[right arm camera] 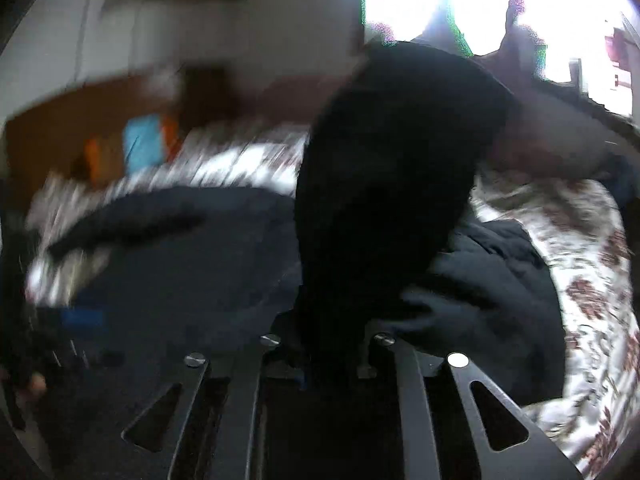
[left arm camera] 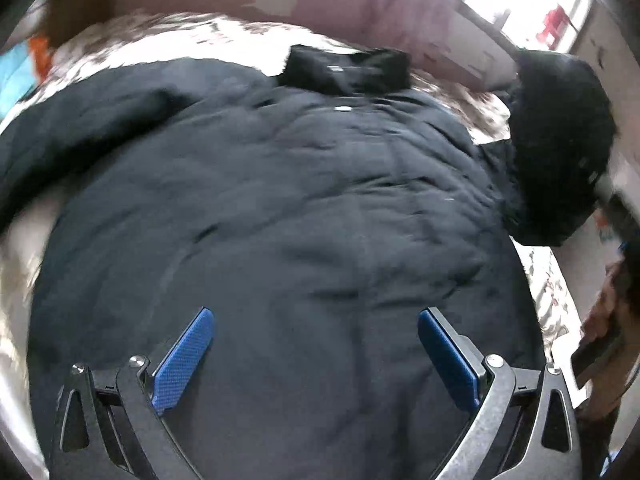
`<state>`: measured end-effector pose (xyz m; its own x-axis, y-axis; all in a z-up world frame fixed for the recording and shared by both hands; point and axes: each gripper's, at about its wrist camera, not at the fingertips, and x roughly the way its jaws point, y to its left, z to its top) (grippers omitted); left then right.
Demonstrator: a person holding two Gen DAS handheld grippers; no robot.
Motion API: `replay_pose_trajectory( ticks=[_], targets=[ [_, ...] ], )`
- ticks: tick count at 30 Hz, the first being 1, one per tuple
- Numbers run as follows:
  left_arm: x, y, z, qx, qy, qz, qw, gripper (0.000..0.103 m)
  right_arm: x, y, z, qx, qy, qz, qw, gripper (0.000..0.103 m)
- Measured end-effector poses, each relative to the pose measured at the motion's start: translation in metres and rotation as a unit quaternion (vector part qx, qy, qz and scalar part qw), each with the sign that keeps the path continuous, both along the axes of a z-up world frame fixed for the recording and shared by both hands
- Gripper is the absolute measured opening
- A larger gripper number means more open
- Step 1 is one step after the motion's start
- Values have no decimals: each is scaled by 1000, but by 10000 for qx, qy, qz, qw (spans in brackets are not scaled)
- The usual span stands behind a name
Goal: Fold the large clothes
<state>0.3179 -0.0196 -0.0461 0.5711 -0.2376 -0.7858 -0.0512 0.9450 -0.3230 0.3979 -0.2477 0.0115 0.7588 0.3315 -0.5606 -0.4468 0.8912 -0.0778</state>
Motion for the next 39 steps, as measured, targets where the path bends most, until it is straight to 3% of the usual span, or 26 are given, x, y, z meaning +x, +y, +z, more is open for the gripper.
replay_pose_trajectory(
  ticks=[1, 2, 3, 8, 11, 14, 17, 18, 20, 23, 25, 26, 28, 29, 30, 31, 34, 39],
  targets=[
    [-5, 8, -2, -65, -14, 85, 9999, 103, -5, 11, -8, -76, 136, 105, 9998, 39],
    [-11, 16, -6, -145, -56, 190, 9997, 103, -7, 15, -14, -73, 224, 130, 9996, 62],
    [-17, 21, -8, -213, -94, 263, 9994, 103, -14, 11, -20, 13, 251, 134, 9996, 76],
    [-29, 30, -15, -489, -304, 317, 9978, 103, -21, -30, -3, 909, 138, 231, 9955, 78],
    [-16, 23, -11, -661, -389, 110, 9970, 103, -22, -75, -2, 1046, -86, -457, 9934, 88],
    [0, 22, -8, -1066, -436, 48, 9933, 103, -10, -113, -12, 1079, 8, -1452, 9835, 88],
    [23, 20, -24, -1406, 80, 175, 9899, 103, 11, -143, -24, 1442, 384, -2080, 9667, 88],
    [35, 19, -33, -1379, 380, 364, 9890, 102, 15, -150, -29, 1555, 467, -2209, 9617, 88],
    [44, 17, -39, -1420, 523, 618, 9866, 102, 21, -161, -36, 1610, 594, -2497, 9530, 88],
    [59, 12, -40, -1155, 727, 869, 9868, 102, 29, -161, -41, 1385, 481, -2686, 9520, 88],
    [64, 5, -35, -845, 689, 933, 9896, 94, 36, -158, -43, 1287, 374, -2747, 9521, 89],
    [65, 1, -32, -679, 619, 950, 9912, 77, 39, -157, -44, 1296, 352, -2735, 9524, 89],
    [67, -8, -22, -128, 483, 993, 9938, 63, 44, -160, -47, 1390, 388, -2663, 9530, 89],
    [67, -9, -16, 88, 346, 976, 9946, 44, 45, -159, -48, 1442, 390, -2642, 9528, 89],
    [67, -14, -8, 486, 171, 991, 9937, 15, 42, -158, -45, 1482, 371, -2614, 9531, 89],
    [69, -14, -1, 748, 81, 1002, 9921, 3, 42, -156, -44, 1519, 341, -2547, 9544, 89],
    [71, 4, 21, 745, -428, 1180, 9893, 5, 39, -142, -39, 1506, 195, -2275, 9619, 89],
    [76, 38, 52, 1025, -1138, 1716, 9732, 5, 37, -105, -38, 1116, 63, -1724, 9787, 89]
  ],
)
